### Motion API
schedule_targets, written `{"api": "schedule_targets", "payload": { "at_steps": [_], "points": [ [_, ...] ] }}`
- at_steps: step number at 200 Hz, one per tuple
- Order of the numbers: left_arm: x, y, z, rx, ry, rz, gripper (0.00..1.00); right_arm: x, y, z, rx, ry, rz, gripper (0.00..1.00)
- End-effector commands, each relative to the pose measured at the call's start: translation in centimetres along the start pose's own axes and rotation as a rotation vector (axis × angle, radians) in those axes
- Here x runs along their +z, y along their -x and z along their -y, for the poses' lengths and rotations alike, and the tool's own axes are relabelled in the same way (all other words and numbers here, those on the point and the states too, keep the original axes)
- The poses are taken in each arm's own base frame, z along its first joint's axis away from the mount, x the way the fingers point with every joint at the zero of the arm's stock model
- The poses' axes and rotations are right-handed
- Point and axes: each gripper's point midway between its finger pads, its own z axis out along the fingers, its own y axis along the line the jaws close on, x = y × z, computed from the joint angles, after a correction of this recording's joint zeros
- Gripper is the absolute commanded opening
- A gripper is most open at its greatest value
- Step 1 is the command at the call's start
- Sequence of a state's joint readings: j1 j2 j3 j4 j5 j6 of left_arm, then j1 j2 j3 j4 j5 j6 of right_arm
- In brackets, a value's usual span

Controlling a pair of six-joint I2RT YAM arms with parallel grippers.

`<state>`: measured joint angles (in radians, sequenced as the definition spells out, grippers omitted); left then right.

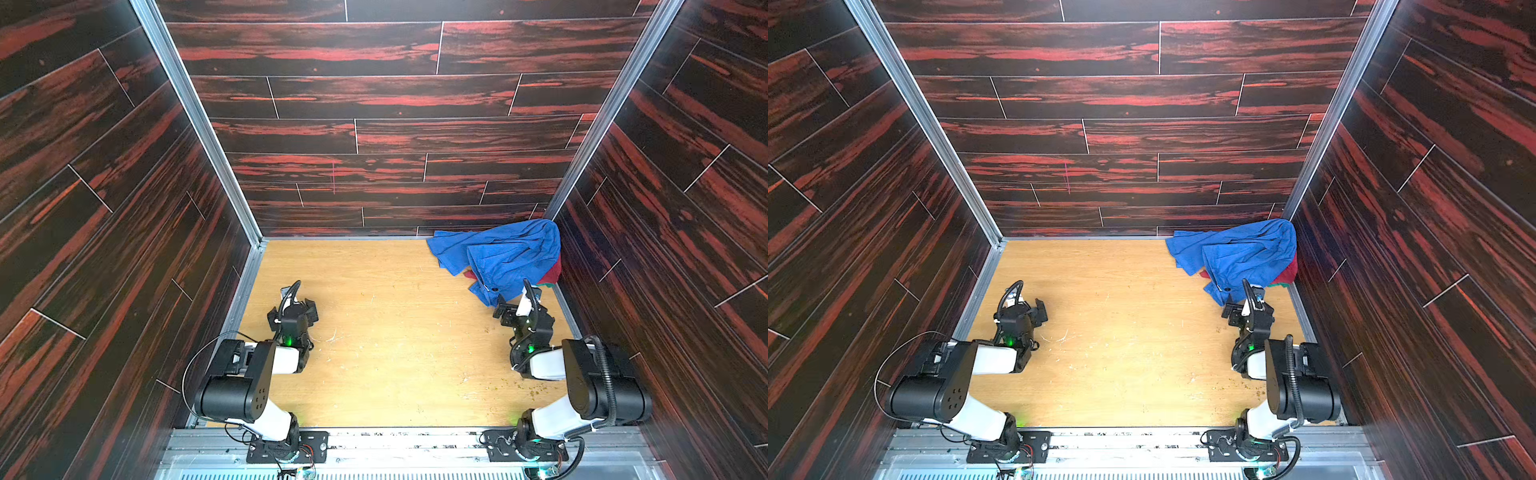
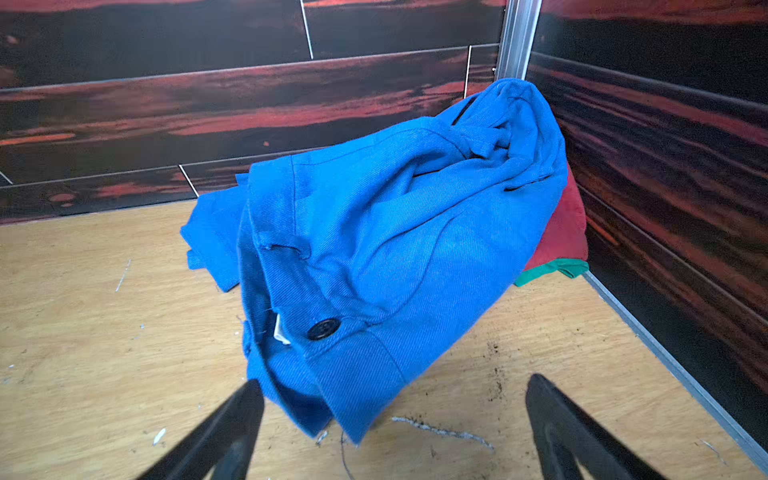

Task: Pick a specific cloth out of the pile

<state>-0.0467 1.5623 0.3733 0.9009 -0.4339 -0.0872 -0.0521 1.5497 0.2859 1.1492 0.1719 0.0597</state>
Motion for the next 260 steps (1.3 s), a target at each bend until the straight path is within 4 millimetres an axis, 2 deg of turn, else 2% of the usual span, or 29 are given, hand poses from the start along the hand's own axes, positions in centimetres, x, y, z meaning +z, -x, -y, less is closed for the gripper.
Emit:
{"api": "schedule_targets", "payload": {
  "at_steps": [1, 148, 177, 195, 214, 231, 260],
  "points": [
    [0.1, 1.3, -0.1, -0.027, 0.002, 0.025, 0.99, 0.4, 0.3, 0.0, 0.013, 0.002, 0.007, 0.99],
    [0.1, 1.3, -0.3, -0.030, 0.001, 0.024, 0.99, 0.2, 0.4, 0.0, 0.014, 0.008, 0.016, 0.97],
    [-1.3, 4.1, -0.1, -0.016, -0.033, 0.087, 0.99, -2.2, 2.4, -0.2, 0.011, 0.018, 0.104, 0.96],
    [-3.1, 6.8, 0.7, 0.012, -0.078, 0.066, 0.99, -2.3, 3.5, -0.6, 0.005, 0.024, 0.061, 0.95],
    [-5.6, 10.3, 2.6, 0.001, -0.181, 0.037, 0.99, -1.4, 4.4, -0.7, 0.071, 0.005, -0.072, 0.94],
    [-8.0, 12.8, 5.7, 0.037, -0.299, -0.002, 0.99, -0.8, 5.3, -0.9, 0.124, -0.005, -0.175, 0.94],
    [-13.2, 13.5, 13.1, 0.246, -0.459, -0.050, 0.99, -0.1, 5.6, 0.3, 0.218, -0.095, -0.333, 0.92]
  ]
}}
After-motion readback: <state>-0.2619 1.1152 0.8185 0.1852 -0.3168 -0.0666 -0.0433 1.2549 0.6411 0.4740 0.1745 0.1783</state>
